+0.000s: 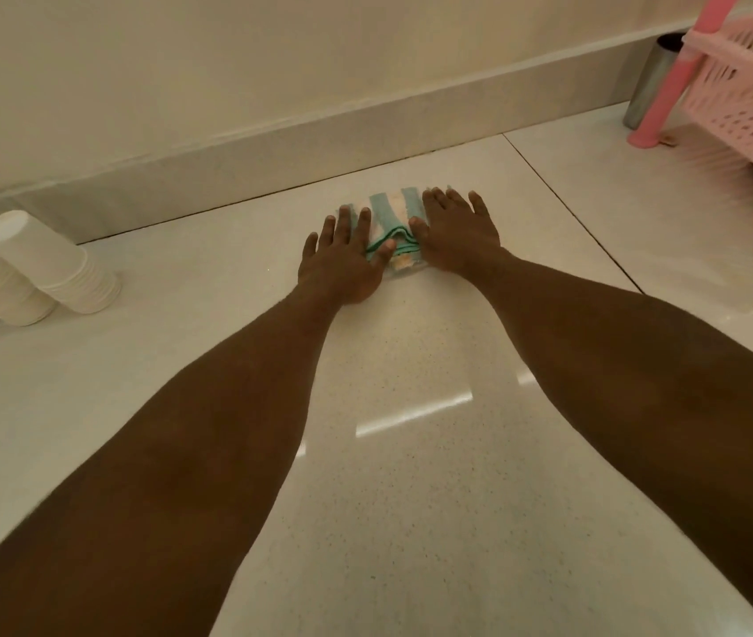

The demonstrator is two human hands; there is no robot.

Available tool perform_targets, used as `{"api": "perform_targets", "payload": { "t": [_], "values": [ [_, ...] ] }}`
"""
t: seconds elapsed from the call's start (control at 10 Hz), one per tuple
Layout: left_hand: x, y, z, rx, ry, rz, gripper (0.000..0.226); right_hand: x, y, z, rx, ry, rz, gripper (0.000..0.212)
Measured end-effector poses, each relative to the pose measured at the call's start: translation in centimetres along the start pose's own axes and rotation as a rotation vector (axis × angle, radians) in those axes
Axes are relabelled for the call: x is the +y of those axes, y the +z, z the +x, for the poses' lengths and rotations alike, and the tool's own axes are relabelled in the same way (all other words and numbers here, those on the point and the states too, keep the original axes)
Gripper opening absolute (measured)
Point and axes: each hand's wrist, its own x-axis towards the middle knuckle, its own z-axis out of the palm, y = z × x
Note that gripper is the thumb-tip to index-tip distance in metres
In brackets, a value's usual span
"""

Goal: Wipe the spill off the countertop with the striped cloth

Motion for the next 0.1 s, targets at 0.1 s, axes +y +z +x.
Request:
{"api": "perform_targets", "payload": {
  "t": [0.1],
  "values": [
    [-0.24, -0.43, -1.58, 0.134, -0.003, -0.032, 0.077, -1.53, -0.01, -1.29, 0.149, 0.003, 0.069, 0.059]
  ]
}}
